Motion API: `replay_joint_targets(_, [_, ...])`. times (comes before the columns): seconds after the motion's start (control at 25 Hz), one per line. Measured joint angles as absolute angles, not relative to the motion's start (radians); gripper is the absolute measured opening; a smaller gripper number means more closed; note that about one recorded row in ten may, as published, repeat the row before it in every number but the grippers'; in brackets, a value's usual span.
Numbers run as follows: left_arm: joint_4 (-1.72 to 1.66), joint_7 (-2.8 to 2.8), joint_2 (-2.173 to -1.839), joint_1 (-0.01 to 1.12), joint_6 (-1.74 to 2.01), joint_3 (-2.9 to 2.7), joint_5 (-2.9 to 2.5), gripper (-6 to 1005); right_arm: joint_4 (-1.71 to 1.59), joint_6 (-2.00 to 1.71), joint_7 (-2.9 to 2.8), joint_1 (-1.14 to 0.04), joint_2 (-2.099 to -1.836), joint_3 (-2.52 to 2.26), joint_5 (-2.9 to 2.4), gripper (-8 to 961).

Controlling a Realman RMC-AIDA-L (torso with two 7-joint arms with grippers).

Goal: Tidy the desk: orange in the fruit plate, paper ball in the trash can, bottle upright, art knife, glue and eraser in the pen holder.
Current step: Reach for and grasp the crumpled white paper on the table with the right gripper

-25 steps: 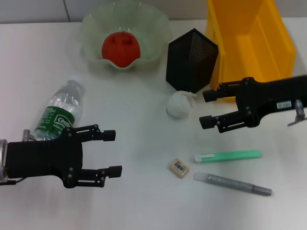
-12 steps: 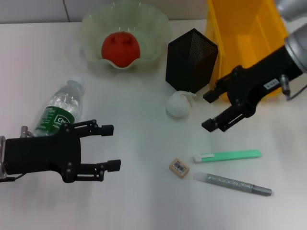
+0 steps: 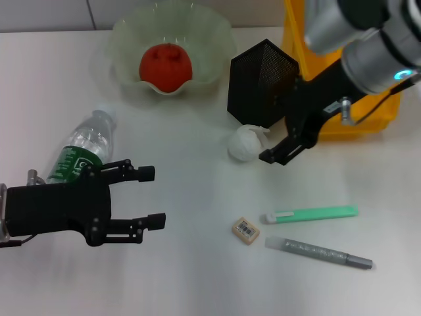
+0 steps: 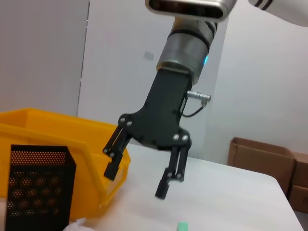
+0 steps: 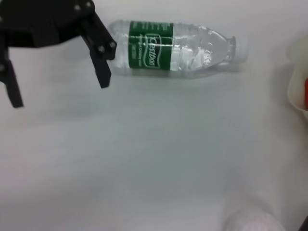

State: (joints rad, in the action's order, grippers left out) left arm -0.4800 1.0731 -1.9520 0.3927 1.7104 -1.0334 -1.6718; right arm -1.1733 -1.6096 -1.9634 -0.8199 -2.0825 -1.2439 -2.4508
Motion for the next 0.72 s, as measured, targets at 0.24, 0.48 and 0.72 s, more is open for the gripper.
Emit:
replay_joint_targets(0.24, [-0.48, 1.075, -1.954, 0.393, 1.71, -1.028, -1.673, 833, -1.166, -1.512, -1.957, -0.815, -2.085, -1.348, -2.451, 800])
replay_joint_targets(0.48, [-0.48, 1.077, -1.954, 0.394, 1.71, -1.027, -1.671, 833, -1.174, -1.478, -1.957, -0.804, -2.087, -1.402, -2.451, 789])
replay_joint_targets(0.72, [-0.48, 1.077, -1.954, 0.394, 1.71, -1.026, -1.67, 833, -1.175, -1.472, -1.957, -0.801, -2.088, -1.406, -2.452, 779])
